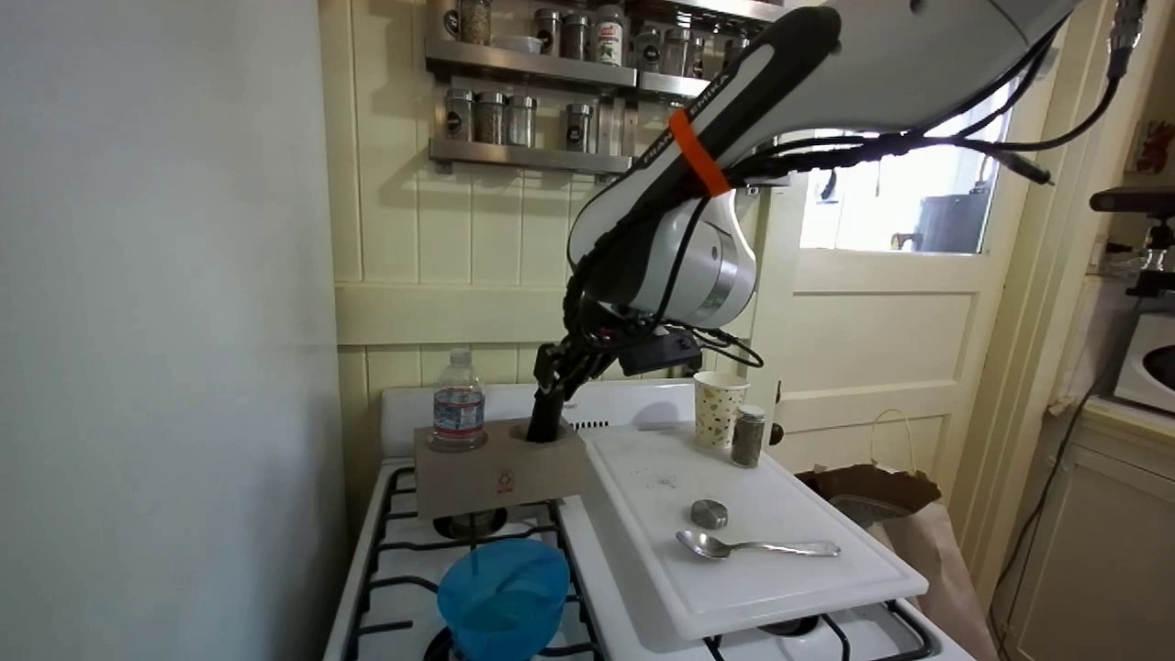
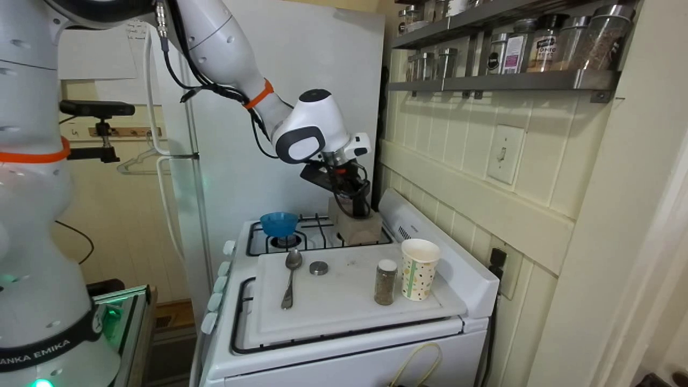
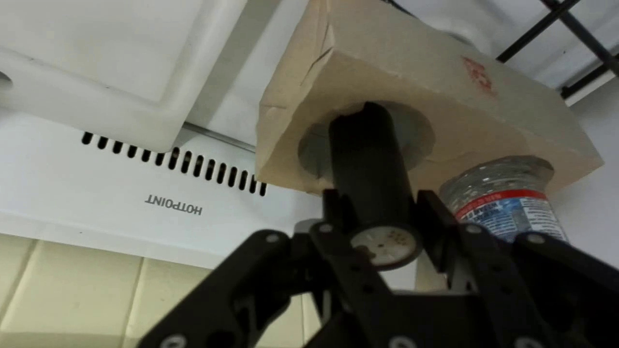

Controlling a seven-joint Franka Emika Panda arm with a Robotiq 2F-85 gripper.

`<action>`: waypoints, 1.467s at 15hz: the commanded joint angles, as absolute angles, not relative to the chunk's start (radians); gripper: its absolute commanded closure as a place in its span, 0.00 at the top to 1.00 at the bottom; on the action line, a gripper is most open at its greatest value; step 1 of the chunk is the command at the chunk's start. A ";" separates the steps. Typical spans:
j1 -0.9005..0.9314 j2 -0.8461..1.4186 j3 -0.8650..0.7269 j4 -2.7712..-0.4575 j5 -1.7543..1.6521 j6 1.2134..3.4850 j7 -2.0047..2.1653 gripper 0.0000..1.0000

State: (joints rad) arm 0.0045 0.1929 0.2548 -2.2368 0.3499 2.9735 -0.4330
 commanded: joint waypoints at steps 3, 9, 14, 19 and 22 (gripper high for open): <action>-0.002 0.243 0.261 -2.198 0.341 2.921 -0.451 0.17; 0.014 0.305 0.223 -2.129 0.270 2.835 -0.439 0.17; -0.002 0.337 0.237 -2.076 0.176 2.815 -0.415 0.81; 0.000 0.298 0.242 -2.062 0.178 2.799 -0.387 1.00; 0.026 0.229 0.183 -2.096 0.115 2.816 -0.314 1.00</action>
